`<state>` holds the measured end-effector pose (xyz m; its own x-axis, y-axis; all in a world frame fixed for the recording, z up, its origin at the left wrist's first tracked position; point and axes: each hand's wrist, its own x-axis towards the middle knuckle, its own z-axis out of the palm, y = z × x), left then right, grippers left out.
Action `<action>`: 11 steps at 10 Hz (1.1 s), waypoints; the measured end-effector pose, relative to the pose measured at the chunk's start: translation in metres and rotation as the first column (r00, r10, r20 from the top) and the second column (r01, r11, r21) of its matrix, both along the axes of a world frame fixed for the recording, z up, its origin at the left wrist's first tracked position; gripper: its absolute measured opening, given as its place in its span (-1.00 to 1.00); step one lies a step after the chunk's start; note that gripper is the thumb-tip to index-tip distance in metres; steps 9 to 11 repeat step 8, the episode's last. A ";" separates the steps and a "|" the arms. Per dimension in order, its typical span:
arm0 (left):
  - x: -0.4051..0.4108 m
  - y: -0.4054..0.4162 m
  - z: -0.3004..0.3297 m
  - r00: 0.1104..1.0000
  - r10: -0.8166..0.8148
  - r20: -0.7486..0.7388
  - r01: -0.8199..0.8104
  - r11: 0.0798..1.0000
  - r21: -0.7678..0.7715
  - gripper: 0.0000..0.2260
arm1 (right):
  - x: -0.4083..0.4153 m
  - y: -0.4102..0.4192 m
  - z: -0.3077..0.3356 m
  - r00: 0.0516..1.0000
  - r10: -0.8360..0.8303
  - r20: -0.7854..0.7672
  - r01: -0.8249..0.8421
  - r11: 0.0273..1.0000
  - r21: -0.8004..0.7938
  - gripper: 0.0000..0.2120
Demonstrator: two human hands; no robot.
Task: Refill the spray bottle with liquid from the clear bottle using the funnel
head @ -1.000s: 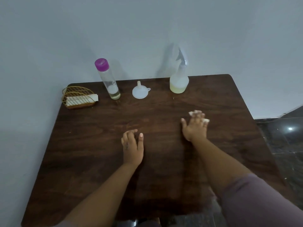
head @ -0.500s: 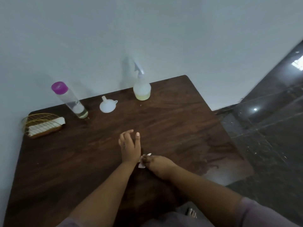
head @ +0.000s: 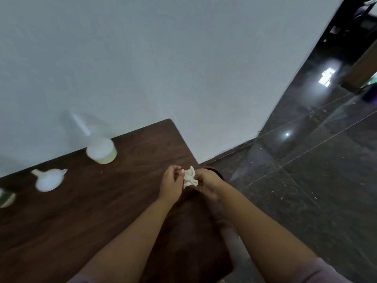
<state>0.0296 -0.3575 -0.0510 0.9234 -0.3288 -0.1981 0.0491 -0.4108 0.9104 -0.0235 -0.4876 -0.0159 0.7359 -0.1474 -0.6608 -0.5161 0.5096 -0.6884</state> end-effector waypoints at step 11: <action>0.062 -0.158 -0.016 0.968 -0.218 0.127 0.176 0.945 0.277 -0.82 | 0.058 -0.198 -0.093 0.946 0.160 -0.281 -0.313 0.673 -0.670 -0.64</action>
